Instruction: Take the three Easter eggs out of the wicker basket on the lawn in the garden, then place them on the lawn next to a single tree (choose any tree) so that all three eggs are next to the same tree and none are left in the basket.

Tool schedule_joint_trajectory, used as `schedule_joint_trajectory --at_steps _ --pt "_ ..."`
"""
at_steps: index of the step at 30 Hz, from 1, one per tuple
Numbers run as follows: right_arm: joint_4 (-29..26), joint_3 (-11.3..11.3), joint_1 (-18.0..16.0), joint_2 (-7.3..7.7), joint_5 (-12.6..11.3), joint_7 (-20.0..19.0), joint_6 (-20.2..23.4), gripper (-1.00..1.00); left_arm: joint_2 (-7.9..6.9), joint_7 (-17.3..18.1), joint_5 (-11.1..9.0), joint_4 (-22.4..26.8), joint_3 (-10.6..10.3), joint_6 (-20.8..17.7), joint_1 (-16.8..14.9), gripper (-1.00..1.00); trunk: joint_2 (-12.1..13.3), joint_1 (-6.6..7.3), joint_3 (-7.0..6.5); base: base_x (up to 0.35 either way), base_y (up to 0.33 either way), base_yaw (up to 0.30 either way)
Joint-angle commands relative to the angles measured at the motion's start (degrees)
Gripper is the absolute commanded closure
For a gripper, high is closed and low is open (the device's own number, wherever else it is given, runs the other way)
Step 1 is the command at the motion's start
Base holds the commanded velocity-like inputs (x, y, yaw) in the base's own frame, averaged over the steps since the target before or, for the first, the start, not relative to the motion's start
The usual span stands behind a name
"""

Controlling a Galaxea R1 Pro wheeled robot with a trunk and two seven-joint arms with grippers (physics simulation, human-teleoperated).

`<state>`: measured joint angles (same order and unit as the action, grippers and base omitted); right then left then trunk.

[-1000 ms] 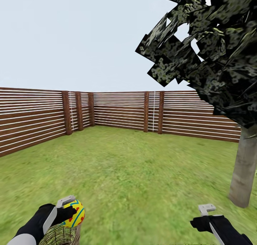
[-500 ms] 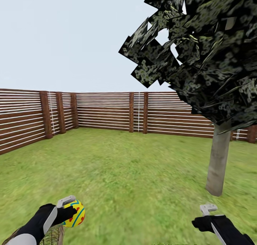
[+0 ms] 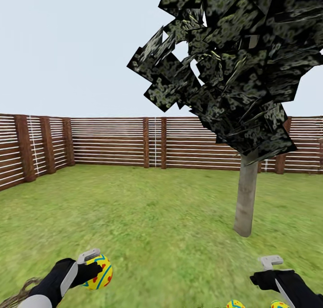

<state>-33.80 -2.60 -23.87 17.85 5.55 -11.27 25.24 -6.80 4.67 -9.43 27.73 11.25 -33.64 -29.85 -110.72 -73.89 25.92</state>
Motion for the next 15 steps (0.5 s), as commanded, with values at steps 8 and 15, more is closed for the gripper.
schedule_joint_trajectory --at_steps 8,15 --pt "-0.3 -0.3 0.0 0.89 0.4 -0.7 0.3 -1.0 0.31 0.2 -0.1 -0.1 0.3 -0.4 0.0 1.0 0.0 0.0 -0.3 0.0 0.0 -0.291" --pt "-0.4 -0.3 0.0 0.87 0.4 -0.7 0.3 -1.0 0.77 0.2 -0.1 -0.6 0.2 -0.4 0.0 1.0 0.0 0.0 -0.7 0.0 0.0 -0.271"
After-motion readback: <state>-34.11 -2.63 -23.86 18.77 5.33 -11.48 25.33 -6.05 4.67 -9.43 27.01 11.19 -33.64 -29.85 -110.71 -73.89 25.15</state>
